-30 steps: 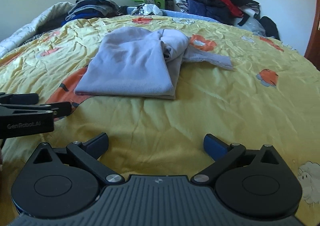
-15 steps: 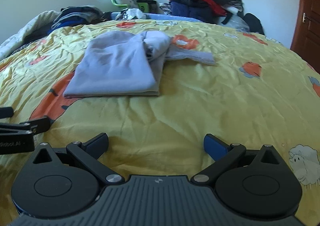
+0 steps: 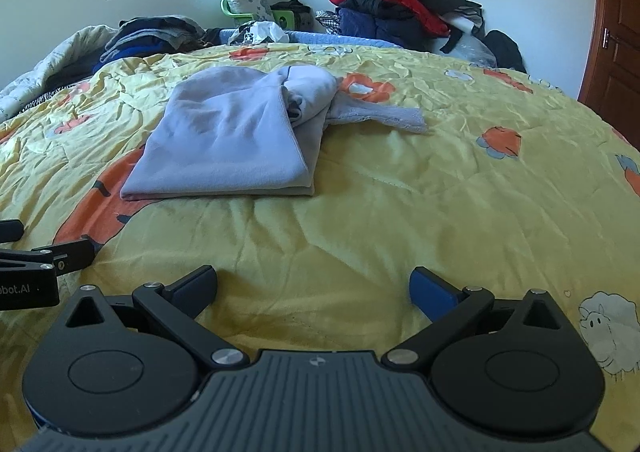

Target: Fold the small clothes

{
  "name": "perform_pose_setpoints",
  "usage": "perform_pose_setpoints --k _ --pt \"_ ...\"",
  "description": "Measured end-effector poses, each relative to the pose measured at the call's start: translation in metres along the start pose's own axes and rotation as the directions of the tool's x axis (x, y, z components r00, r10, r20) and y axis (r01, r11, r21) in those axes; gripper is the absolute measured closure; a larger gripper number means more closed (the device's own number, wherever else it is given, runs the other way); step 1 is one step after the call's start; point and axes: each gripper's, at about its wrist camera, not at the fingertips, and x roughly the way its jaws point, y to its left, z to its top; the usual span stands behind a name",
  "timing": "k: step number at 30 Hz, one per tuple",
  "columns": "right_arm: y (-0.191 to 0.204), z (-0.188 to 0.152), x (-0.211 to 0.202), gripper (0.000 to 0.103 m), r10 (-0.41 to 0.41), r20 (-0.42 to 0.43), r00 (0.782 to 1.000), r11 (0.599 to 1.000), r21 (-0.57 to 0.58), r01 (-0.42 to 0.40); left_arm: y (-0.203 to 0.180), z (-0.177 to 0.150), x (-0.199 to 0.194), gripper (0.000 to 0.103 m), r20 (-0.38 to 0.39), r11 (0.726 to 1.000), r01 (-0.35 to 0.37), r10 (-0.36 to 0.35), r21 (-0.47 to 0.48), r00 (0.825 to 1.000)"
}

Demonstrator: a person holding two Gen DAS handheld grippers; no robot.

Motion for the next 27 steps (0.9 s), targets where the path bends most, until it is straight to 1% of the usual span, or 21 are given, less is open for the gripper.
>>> perform_pose_setpoints --k 4,14,20,27 --pt "0.0 0.001 0.001 0.001 -0.005 0.0 1.0 1.0 0.003 0.005 -0.004 -0.002 -0.002 0.0 0.001 0.999 -0.028 0.028 -0.017 1.0" --pt "-0.002 -0.001 0.0 0.001 -0.021 0.001 1.0 1.0 0.016 0.021 -0.004 -0.001 -0.002 0.0 0.0 0.999 -0.029 0.029 -0.022 1.0" --pt "-0.002 -0.001 -0.001 0.001 -0.015 0.002 1.0 1.0 0.017 0.015 -0.015 0.0 -0.002 0.0 -0.002 0.997 -0.066 0.066 -0.044 0.998" --pt "-0.003 -0.003 -0.002 0.002 -0.028 0.011 1.0 0.999 0.034 0.028 -0.015 -0.001 -0.002 0.0 -0.001 0.997 -0.056 0.056 -0.047 0.998"
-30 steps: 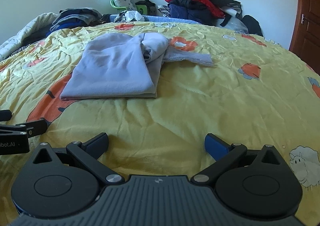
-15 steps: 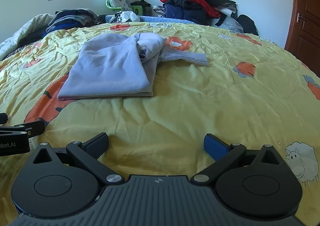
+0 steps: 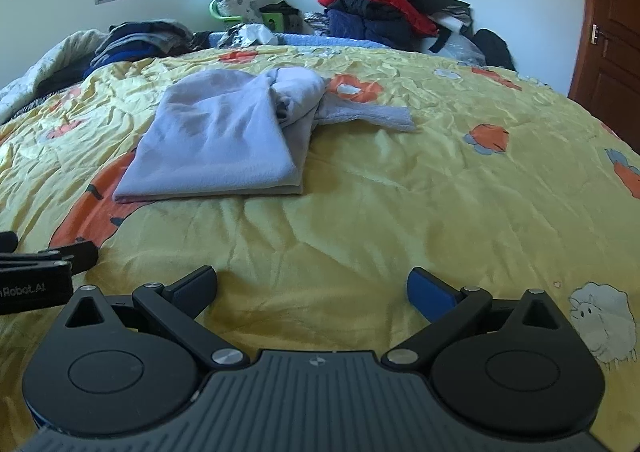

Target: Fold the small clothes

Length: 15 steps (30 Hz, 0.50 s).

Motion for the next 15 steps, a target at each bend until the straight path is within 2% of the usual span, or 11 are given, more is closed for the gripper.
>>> perform_pose_setpoints --k 15 --pt "0.0005 0.0009 0.0013 0.0 0.017 -0.012 1.0 1.0 -0.02 -0.017 -0.0002 0.0 0.0001 0.0 0.0 1.0 -0.001 0.001 0.001 1.0"
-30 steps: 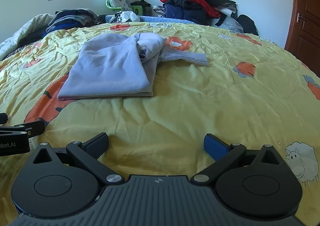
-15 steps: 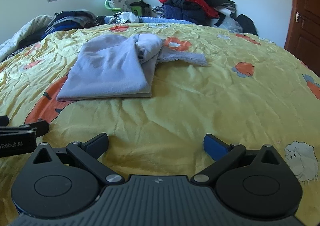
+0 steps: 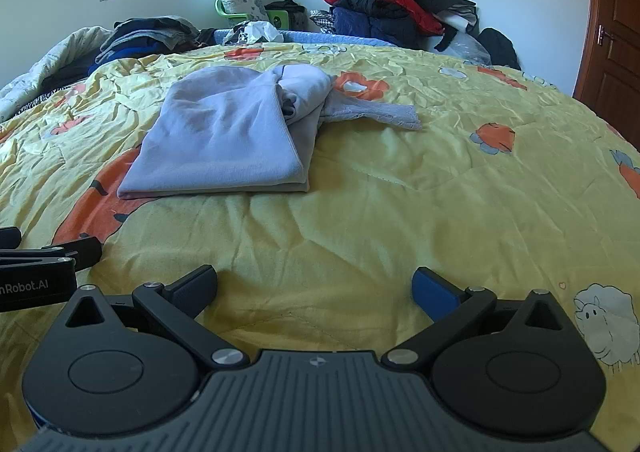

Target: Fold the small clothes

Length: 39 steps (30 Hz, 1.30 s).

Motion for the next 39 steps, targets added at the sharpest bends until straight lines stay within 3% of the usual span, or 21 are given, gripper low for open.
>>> perform_pose_setpoints --k 27,31,39 --pt "-0.005 0.003 -0.012 0.001 0.011 0.006 1.0 1.0 0.023 -0.011 -0.001 0.003 -0.007 0.0 0.0 0.999 -0.027 0.027 0.021 1.0" --pt "-0.003 0.014 -0.026 0.001 -0.003 0.035 0.999 1.0 0.018 0.003 0.0 0.01 -0.02 0.0 0.016 1.0 -0.002 0.002 0.011 1.0" --pt "-0.007 0.014 -0.03 0.001 0.011 0.014 1.0 0.999 0.035 -0.012 0.001 0.016 -0.029 0.0 -0.003 1.0 0.014 -0.014 -0.012 1.0"
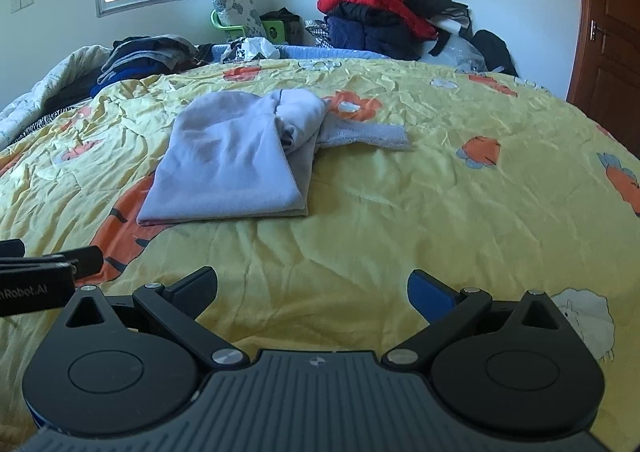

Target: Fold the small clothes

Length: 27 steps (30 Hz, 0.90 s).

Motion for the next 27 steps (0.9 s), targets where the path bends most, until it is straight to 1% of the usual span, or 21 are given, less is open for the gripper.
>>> perform_pose_setpoints --k 16,24,27 --pt "-0.0002 -0.0065 0.0042 0.001 0.001 -0.02 1.0 1.0 0.002 -0.001 -0.0041 -0.0021 0.0006 0.0 -0.003 1.0 -0.007 0.007 0.017 1.0" --pt "0.0012 -0.0081 0.0075 0.001 0.005 -0.027 1.0 1.0 -0.003 -0.005 -0.0025 -0.0063 0.0026 0.0 0.01 1.0 -0.011 0.011 0.023 1.0" --pt "0.0013 -0.01 0.0107 0.001 0.008 -0.034 0.999 1.0 -0.008 -0.008 -0.0024 -0.0071 0.0041 0.0 0.016 0.999 -0.026 0.026 0.024 1.0"
